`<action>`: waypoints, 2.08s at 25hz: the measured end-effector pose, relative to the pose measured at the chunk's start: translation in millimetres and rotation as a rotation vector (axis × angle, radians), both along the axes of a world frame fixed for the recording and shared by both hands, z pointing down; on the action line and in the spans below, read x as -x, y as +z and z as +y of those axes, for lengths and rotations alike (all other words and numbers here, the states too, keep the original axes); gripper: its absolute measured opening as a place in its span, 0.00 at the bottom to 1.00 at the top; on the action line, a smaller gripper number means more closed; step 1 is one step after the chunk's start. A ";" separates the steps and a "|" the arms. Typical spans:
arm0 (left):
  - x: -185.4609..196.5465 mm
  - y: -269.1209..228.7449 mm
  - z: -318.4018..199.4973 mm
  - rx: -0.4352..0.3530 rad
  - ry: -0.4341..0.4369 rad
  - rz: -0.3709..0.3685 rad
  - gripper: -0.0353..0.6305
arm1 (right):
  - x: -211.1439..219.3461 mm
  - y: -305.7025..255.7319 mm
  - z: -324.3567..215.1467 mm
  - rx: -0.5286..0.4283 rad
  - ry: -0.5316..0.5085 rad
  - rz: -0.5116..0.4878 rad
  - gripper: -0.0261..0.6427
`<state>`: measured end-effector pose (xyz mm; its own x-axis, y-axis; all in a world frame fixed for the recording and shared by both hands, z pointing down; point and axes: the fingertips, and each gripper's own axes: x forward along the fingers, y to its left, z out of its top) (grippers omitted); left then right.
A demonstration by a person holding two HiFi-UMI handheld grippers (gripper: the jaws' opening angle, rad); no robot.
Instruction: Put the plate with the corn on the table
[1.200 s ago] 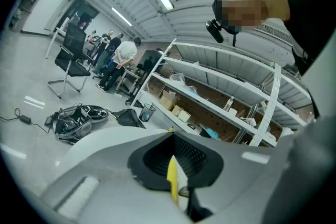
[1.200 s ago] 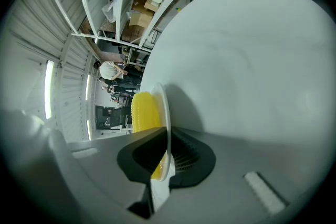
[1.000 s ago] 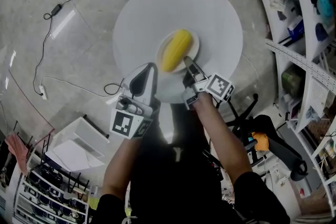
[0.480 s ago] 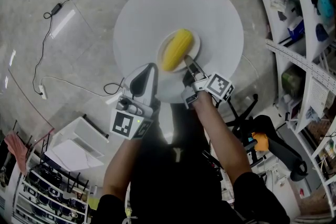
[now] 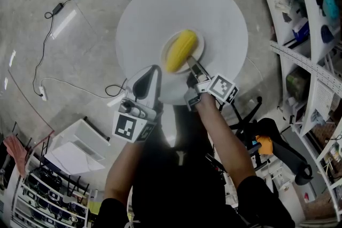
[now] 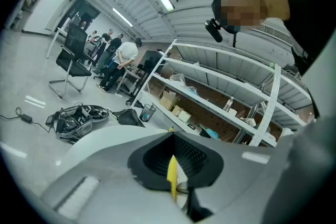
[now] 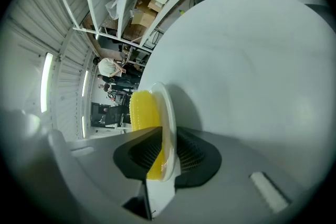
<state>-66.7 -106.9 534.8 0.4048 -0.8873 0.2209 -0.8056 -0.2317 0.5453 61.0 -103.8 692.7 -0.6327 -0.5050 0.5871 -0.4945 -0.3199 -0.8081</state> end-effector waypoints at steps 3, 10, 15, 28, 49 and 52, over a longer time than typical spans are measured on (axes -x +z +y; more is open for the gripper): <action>-0.1 -1.0 2.0 0.001 -0.003 0.000 0.06 | 0.2 -2.2 0.3 -0.015 -0.021 0.021 0.17; 3.8 -1.1 3.6 0.001 -0.004 0.000 0.06 | 5.5 -6.0 0.3 -0.036 -0.066 0.058 0.22; 2.2 -2.4 3.9 -0.002 -0.004 0.000 0.06 | 5.1 -6.3 2.1 -0.050 -0.109 0.088 0.24; -0.1 -4.6 9.1 -0.008 -0.005 0.002 0.06 | -3.1 -6.7 8.0 -0.076 -0.182 0.159 0.26; -7.4 -11.9 24.2 -0.029 -0.007 -0.005 0.06 | -13.1 -9.2 19.9 -0.085 -0.194 0.176 0.28; -7.3 -13.3 27.7 -0.032 -0.010 -0.001 0.06 | -13.5 -11.0 22.4 -0.092 -0.196 0.179 0.28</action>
<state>-59.4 -79.2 521.5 0.3953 -0.8981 0.1929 -0.8085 -0.2405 0.5371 74.5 -81.4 681.7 -0.6142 -0.4394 0.6555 -0.6770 -0.1334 -0.7238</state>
